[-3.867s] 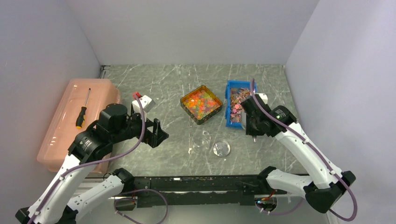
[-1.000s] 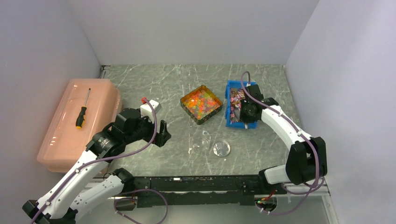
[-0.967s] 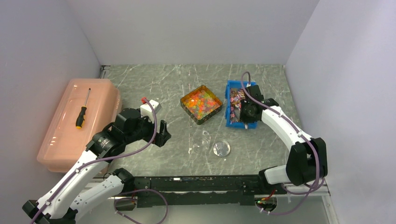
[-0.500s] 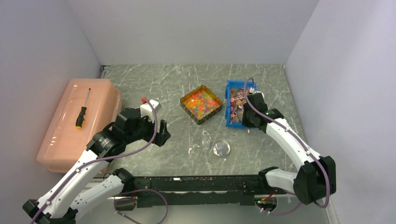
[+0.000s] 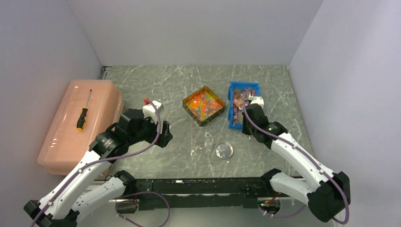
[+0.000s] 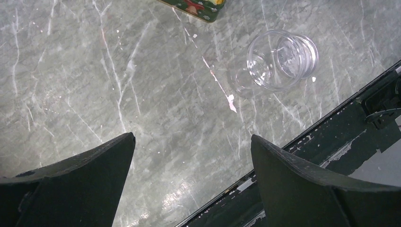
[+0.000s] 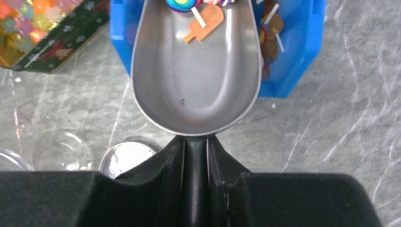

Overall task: Pack the candies
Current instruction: Scoop the fake candies from the storage box.

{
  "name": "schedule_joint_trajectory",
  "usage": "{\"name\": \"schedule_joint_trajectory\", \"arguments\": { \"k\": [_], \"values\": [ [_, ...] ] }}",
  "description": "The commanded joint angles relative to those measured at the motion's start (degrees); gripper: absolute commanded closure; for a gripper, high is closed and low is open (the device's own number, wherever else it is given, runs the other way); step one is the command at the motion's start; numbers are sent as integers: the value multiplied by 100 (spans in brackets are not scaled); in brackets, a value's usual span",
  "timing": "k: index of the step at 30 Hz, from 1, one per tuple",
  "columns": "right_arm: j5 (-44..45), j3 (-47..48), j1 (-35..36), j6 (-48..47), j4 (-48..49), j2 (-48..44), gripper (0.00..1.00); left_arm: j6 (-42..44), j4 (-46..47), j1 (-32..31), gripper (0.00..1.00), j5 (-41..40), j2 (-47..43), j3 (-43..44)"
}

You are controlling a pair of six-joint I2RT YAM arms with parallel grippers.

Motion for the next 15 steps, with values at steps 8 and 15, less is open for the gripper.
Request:
{"name": "schedule_joint_trajectory", "arguments": {
  "k": [8, 15],
  "values": [
    [809, -250, 473, -75, 564, -1020, 100, -24, 65, -2, 1, -147, 61, 41],
    [903, -267, 804, -197, 504, -1460, 100, -30, 67, -2, 1, -181, 84, 41]
  ]
}}
